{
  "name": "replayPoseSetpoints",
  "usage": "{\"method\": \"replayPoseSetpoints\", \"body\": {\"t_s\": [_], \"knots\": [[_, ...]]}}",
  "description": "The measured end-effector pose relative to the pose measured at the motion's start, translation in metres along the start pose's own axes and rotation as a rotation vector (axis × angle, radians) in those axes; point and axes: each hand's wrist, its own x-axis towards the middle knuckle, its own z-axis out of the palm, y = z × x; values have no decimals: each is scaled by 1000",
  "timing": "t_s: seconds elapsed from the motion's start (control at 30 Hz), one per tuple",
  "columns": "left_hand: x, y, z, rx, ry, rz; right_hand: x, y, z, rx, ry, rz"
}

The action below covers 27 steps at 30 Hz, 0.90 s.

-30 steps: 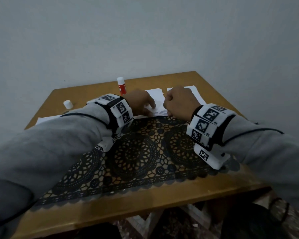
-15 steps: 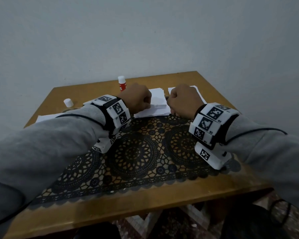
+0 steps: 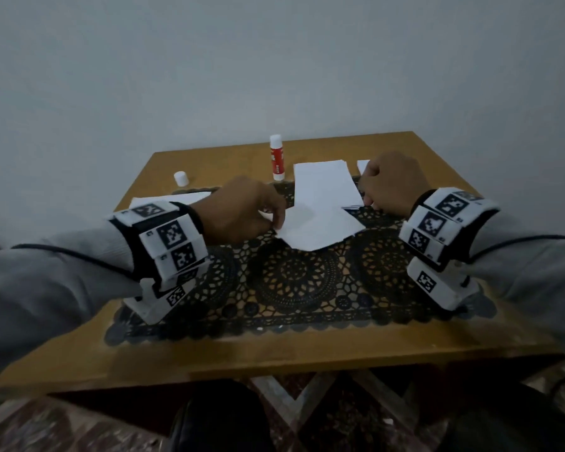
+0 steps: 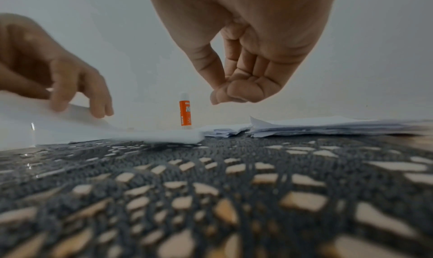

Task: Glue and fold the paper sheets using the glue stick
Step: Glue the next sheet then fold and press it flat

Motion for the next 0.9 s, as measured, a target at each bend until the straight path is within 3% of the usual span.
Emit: {"method": "replayPoseSetpoints", "body": {"t_s": [0.13,0.43,0.6,0.9], "knots": [[-27,-18,0,-7,-97,-33,-5,-4,1,-14,4,-26],[-51,-37,10,2,-77,49,-4,-4,3,-73,-23,-48],[-53,-45,11,-47,-57,91,-4,-15,-1,-164,-146,-97],[-61,-53,11,-55,-86,137,51,-72,34,34,-161,40]]}}
